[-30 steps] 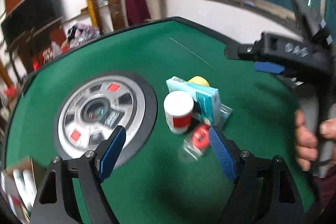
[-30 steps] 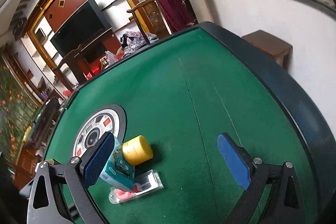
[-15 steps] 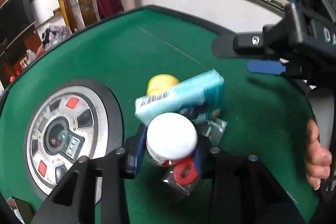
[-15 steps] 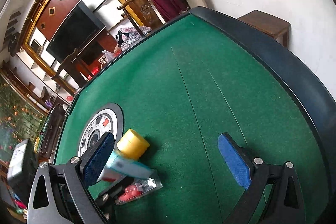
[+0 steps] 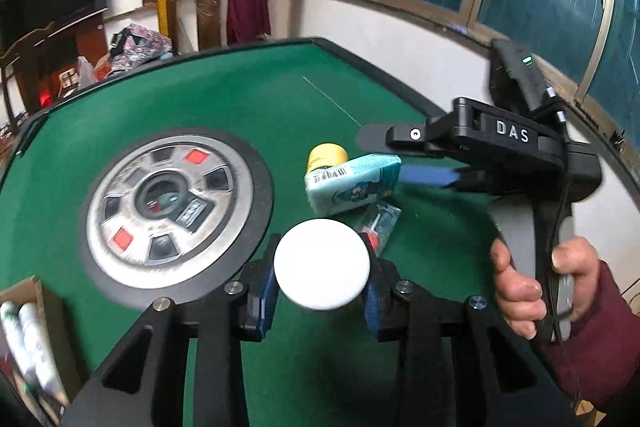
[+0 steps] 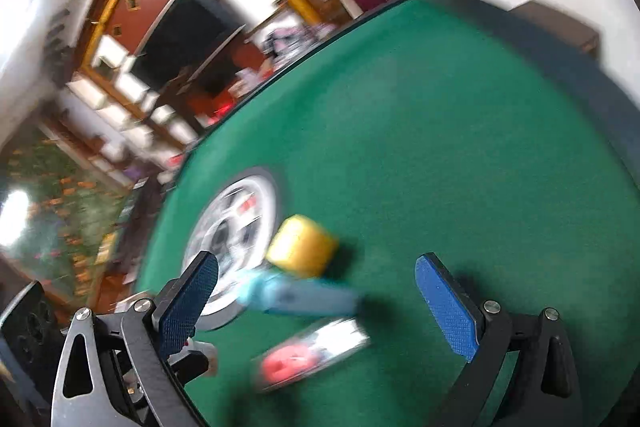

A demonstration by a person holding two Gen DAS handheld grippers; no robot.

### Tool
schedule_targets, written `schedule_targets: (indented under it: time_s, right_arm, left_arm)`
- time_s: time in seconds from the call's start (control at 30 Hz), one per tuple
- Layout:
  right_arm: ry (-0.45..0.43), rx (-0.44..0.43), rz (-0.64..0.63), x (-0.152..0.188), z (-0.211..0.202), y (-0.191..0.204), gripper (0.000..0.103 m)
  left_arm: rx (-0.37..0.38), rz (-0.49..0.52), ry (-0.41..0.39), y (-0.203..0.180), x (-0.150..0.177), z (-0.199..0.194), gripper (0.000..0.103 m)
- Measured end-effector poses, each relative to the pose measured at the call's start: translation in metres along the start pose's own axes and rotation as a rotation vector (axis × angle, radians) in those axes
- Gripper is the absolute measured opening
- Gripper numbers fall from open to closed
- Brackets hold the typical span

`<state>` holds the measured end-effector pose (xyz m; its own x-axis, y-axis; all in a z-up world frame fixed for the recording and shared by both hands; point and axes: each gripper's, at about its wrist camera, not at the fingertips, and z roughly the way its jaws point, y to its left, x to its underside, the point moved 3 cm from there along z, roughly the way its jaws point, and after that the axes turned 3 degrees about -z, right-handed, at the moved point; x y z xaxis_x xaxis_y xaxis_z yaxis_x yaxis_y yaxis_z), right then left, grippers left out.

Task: Organize objects
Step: 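Grasp the white red-labelled cup by its lid with the left gripper, then hold the cup with left while right grasps the blue-and-white tissue pack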

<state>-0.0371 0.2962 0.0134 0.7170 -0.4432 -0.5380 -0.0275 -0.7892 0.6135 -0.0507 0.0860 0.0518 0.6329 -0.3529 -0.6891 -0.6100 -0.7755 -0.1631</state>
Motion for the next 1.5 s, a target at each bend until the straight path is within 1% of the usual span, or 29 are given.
schedule_targets:
  time_s: [0.03,0.1,0.13,0.2,0.23,0.27,0.37,0.43,0.53,0.67,0.73,0.83,0.93,1.07,1.23,1.5]
  right_arm:
    - [0.041,-0.086,-0.006,0.004,0.004,0.007,0.102]
    - [0.108,-0.220,-0.038,0.011,0.009,0.022,0.102]
    - [0.159,-0.316,-0.063,0.017,0.011,0.034,0.102]
    - [0.192,-0.380,-0.080,0.024,0.012,0.041,0.102]
    - [0.196,-0.374,-0.089,0.027,0.013,0.043,0.102]
    - [0.188,-0.340,-0.097,0.028,0.013,0.042,0.102]
    - [0.127,-0.165,-0.120,0.028,0.010,0.033,0.102]
    - [0.075,-0.051,-0.144,0.024,0.006,0.028,0.102]
    - [0.012,0.090,-0.211,0.023,0.000,0.033,0.102]
    - [-0.030,0.240,-0.304,0.024,-0.003,0.042,0.102]
    - [-0.043,0.306,-0.359,0.028,-0.004,0.046,0.102]
    - [-0.057,0.373,-0.426,0.031,-0.003,0.052,0.102]
    - [-0.064,0.418,-0.484,0.032,0.000,0.057,0.102]
    - [-0.068,0.453,-0.543,0.037,0.002,0.065,0.102]
    - [-0.064,0.478,-0.586,0.043,0.009,0.076,0.102]
    - [-0.048,0.494,-0.603,0.045,0.016,0.075,0.102]
  left_arm:
    - [-0.001,-0.005,-0.006,0.001,0.002,-0.007,0.034]
    - [-0.004,-0.024,-0.021,0.003,0.008,-0.024,0.034]
    - [-0.011,-0.036,-0.024,0.005,0.012,-0.030,0.034]
    - [-0.037,-0.060,-0.029,0.009,0.021,-0.040,0.034]
    - [-0.049,-0.075,-0.026,0.013,0.027,-0.044,0.034]
    - [-0.054,-0.089,-0.024,0.015,0.030,-0.046,0.034]
    - [-0.049,-0.148,-0.016,0.025,0.042,-0.053,0.034]
    - [-0.053,-0.170,-0.019,0.027,0.049,-0.056,0.034]
    - [-0.067,-0.185,-0.026,0.026,0.057,-0.059,0.034]
    - [-0.101,-0.165,-0.032,0.020,0.064,-0.064,0.034]
    - [-0.104,-0.166,-0.032,0.021,0.065,-0.064,0.034]
    - [-0.107,-0.180,-0.029,0.024,0.068,-0.064,0.034]
    - [-0.106,-0.195,-0.021,0.025,0.070,-0.062,0.034]
    - [-0.106,-0.206,-0.019,0.028,0.073,-0.062,0.034]
    - [-0.108,-0.215,-0.021,0.031,0.074,-0.063,0.034]
    - [-0.110,-0.237,-0.018,0.037,0.078,-0.063,0.034]
